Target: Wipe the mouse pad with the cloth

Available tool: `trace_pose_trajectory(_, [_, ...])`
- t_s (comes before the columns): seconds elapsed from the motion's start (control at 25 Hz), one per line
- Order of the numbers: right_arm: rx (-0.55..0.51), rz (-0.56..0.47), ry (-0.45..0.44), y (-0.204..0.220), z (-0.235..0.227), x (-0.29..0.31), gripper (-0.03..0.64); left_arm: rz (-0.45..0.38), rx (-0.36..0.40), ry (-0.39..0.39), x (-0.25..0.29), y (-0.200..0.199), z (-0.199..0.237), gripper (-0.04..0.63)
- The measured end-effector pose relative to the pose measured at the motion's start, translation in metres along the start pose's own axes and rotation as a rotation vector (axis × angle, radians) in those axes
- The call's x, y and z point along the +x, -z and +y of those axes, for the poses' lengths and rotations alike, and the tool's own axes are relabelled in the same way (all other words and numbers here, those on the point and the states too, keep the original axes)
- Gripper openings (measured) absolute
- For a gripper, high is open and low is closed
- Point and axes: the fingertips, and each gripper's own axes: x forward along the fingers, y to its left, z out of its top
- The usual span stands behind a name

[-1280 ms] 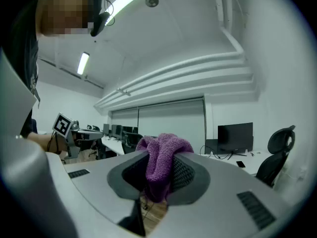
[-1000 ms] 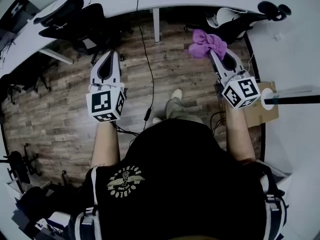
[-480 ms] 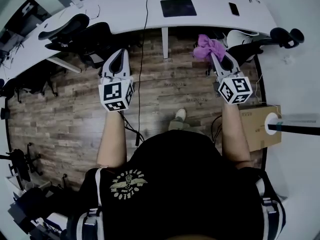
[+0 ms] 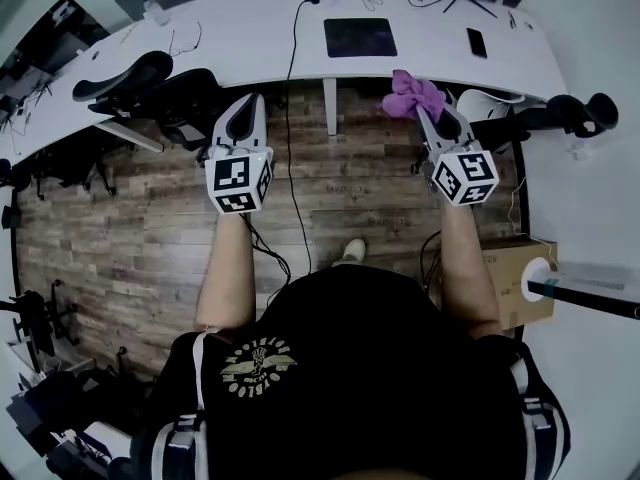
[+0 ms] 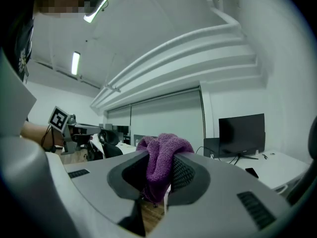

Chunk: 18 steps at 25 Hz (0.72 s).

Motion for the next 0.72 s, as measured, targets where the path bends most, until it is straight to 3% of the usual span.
trace_pose_trajectory(0.36, [-0.029, -0.002, -0.073, -0.012, -0.030, 0.034, 0.080, 0.002, 0.022, -0.048, 0.044, -0.011, -0.014, 0.002])
trace_pose_trajectory(0.72, [-0.005, 0.004, -0.076, -0.011, -0.039, 0.080, 0.080, 0.013, 0.038, -0.031, 0.075, -0.011, -0.001, 0.002])
